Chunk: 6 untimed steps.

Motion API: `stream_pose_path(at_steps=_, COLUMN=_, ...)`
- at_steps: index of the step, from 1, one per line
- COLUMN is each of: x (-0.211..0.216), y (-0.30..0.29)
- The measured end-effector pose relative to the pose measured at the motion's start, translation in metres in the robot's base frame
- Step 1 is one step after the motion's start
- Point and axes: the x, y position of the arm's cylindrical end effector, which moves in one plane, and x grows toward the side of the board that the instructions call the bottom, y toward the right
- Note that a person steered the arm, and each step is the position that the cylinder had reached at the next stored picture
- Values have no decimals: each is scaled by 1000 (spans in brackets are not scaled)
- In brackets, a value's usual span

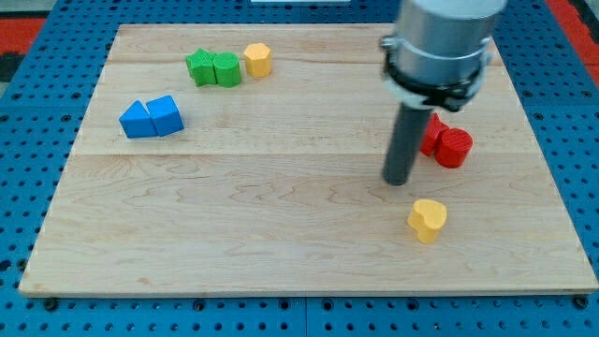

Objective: Move the hexagon diagonally top left to the red star

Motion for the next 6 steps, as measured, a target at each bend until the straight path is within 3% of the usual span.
stream_pose_path(at_steps=1, x=69, y=21)
stream_pose_path(at_steps=2, x=64, y=95)
stream_pose_path(at_steps=3, x=83, y=76)
stream_pose_path(at_steps=4, x=20, y=-61)
stream_pose_path(at_steps=5, x=-85, y=-146)
stream_pose_path(at_steps=6, x=-184, y=-89)
